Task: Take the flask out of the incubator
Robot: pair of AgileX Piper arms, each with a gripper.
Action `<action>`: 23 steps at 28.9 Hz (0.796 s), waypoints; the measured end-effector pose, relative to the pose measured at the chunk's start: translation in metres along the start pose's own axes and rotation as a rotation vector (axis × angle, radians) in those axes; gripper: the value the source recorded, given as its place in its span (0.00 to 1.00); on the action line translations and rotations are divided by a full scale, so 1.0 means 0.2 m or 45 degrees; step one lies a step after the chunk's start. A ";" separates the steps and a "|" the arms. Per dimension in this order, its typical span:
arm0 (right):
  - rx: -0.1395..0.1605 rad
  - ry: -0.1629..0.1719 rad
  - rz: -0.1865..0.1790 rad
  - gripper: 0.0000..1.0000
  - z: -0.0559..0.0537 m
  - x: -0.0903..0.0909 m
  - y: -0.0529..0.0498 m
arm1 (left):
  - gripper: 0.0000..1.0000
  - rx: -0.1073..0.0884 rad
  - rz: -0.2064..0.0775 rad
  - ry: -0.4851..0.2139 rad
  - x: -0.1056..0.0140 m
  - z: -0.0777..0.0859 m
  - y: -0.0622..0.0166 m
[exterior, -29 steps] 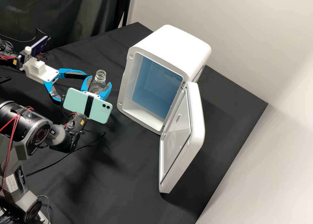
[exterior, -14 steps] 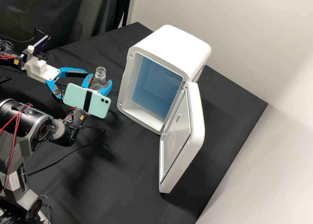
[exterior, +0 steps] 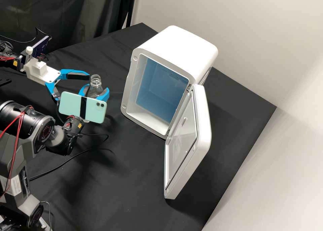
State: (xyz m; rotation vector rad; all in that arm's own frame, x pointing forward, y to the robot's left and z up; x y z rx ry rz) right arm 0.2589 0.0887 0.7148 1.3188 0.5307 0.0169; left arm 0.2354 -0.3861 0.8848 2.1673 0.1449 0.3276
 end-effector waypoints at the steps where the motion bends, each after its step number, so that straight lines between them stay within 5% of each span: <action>1: -0.005 0.002 -0.015 0.00 -0.01 0.00 -0.01 | 1.00 0.000 0.000 0.000 0.00 0.00 0.000; 6: -0.012 0.005 -0.089 0.00 -0.02 0.02 -0.02 | 1.00 0.000 -0.001 0.000 0.00 0.00 0.000; 13: 0.132 0.029 -0.168 0.00 -0.01 0.06 0.00 | 1.00 -0.008 -0.002 0.006 0.00 0.00 -0.001; 17: 0.175 0.018 -0.196 0.00 -0.01 0.06 -0.01 | 1.00 -0.011 -0.011 0.008 0.00 0.00 -0.004; 23: 0.262 0.010 -0.320 0.00 0.01 0.07 -0.02 | 1.00 -0.012 -0.051 0.019 0.00 -0.01 -0.020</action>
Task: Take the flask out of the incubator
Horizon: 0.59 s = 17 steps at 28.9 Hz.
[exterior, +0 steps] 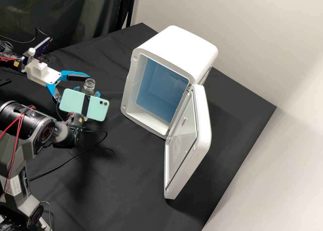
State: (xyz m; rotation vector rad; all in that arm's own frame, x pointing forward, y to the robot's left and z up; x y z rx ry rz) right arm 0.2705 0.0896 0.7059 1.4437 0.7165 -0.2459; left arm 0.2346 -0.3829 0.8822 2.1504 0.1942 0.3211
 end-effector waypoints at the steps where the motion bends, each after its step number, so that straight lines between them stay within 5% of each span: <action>1: -0.008 -0.004 -0.020 0.00 0.01 0.00 0.00 | 1.00 -0.001 -0.008 0.002 0.00 0.00 -0.006; 10: -0.219 -0.092 -0.101 0.00 0.11 -0.02 -0.02 | 1.00 0.003 0.000 -0.006 -0.01 0.00 -0.006; 17: -0.296 -0.128 -0.162 0.00 0.18 -0.01 -0.08 | 1.00 0.006 -0.026 -0.001 -0.01 0.00 -0.015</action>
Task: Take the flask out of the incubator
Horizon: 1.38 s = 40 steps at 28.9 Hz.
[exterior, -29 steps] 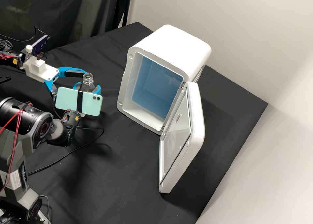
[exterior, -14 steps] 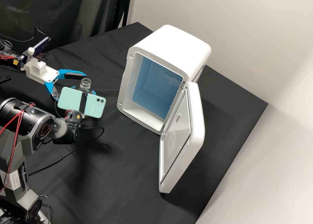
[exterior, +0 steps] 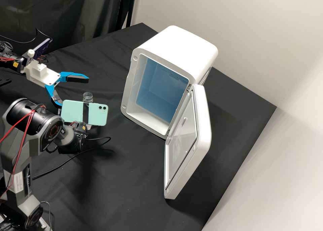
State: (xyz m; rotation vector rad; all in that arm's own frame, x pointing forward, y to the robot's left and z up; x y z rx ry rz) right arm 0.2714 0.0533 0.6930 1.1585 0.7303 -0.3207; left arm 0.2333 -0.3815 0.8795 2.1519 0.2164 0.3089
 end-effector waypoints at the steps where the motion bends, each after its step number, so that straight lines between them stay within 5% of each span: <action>1: -0.011 0.010 0.004 0.00 0.00 0.01 -0.01 | 1.00 0.000 -0.009 0.002 0.00 0.00 -0.003; 7: -0.013 0.024 0.011 0.00 0.00 0.01 -0.01 | 1.00 0.000 -0.010 0.003 0.00 0.00 -0.003; 8: -0.016 0.023 0.009 1.00 0.01 0.01 -0.01 | 1.00 0.000 -0.011 0.003 0.00 0.00 -0.004; 40: -0.040 0.058 0.040 1.00 -0.01 -0.03 -0.03 | 1.00 -0.001 -0.006 0.015 -0.02 -0.01 -0.002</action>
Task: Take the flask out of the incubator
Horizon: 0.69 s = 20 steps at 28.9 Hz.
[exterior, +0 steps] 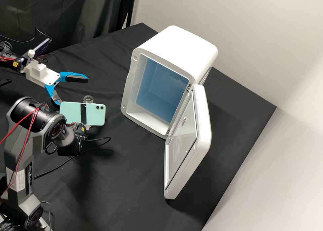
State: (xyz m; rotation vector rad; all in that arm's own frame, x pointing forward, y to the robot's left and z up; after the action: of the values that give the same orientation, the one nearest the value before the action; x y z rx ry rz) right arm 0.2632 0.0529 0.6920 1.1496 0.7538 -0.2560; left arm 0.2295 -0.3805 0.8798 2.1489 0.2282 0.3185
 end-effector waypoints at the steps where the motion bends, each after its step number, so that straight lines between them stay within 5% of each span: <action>1: -0.001 0.002 0.004 1.00 0.00 -0.01 0.00 | 1.00 0.000 0.000 0.000 0.00 0.00 0.000; 20: -0.038 0.111 0.112 1.00 -0.07 -0.16 0.01 | 1.00 0.001 0.018 -0.004 0.00 0.00 0.011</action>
State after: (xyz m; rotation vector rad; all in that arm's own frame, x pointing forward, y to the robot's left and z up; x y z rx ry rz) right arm 0.2349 0.0601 0.7123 1.1684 0.7790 -0.1211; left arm 0.2292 -0.3822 0.8812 2.1526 0.2112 0.3233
